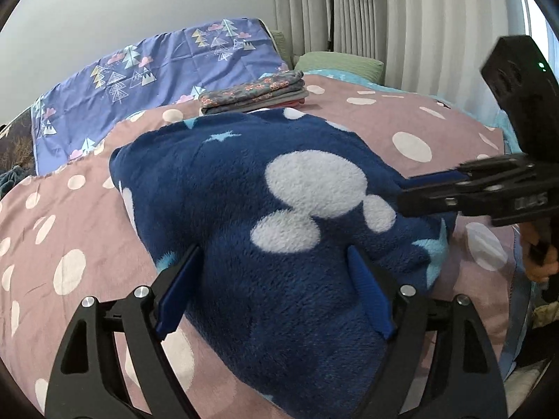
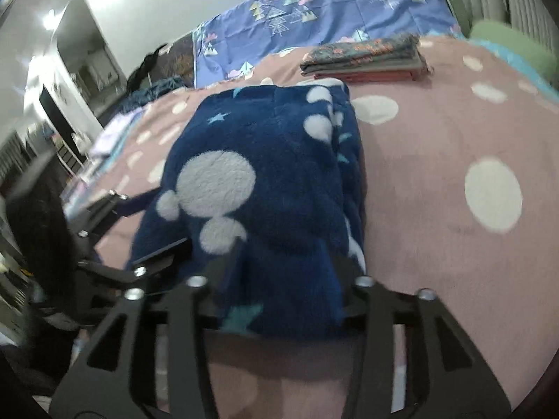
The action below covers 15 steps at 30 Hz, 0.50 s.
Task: Fold small clothes
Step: 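Lay the jacket flat with both grippers and release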
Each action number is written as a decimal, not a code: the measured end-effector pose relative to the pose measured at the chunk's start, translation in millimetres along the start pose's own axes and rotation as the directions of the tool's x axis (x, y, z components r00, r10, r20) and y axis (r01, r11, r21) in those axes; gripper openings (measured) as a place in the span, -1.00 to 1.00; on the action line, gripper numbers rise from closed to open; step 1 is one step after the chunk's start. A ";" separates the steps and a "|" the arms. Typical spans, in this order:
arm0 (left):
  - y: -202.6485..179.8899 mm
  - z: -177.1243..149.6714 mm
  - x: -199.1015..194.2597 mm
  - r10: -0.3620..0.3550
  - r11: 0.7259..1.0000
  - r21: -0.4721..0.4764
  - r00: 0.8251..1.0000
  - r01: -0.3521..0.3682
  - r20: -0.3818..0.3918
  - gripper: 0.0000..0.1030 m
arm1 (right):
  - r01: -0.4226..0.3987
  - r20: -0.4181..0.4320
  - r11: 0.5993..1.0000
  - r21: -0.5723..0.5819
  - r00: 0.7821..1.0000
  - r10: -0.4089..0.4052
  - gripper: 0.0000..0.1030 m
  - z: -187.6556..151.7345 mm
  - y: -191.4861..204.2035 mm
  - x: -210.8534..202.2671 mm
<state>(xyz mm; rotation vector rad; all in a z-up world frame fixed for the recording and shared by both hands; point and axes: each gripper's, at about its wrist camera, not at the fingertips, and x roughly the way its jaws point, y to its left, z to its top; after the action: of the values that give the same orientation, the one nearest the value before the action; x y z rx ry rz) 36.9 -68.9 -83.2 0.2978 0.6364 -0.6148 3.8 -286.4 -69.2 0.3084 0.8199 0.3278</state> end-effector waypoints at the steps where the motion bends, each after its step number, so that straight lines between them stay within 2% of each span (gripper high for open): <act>1: -1.1 -0.2 -1.1 0.006 1.000 0.003 1.000 -0.006 0.001 0.61 | 0.003 0.004 1.000 0.020 1.000 -0.004 -0.03 -5.2 -3.4 -7.4; 3: -0.5 -0.3 0.3 0.007 1.000 0.000 1.000 -0.007 -0.002 0.62 | 0.046 0.010 0.998 0.045 0.999 -0.047 0.23 -11.2 -7.3 -16.2; 10: 0.1 -1.8 0.1 0.007 1.000 -0.006 1.000 -0.006 0.006 0.62 | 0.037 -0.041 0.983 0.179 0.999 -0.030 0.28 -33.0 -30.6 -25.4; 15: -1.1 -2.2 -0.1 0.009 1.000 -0.010 1.000 -0.009 0.012 0.62 | 0.055 -0.058 0.978 0.202 0.997 -0.044 0.28 -39.5 -32.6 -22.9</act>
<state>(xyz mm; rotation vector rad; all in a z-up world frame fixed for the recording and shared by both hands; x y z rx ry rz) 35.2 -68.7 -84.9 0.2870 0.6264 -0.6041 -35.2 -319.5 -92.3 0.4713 0.9139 0.2060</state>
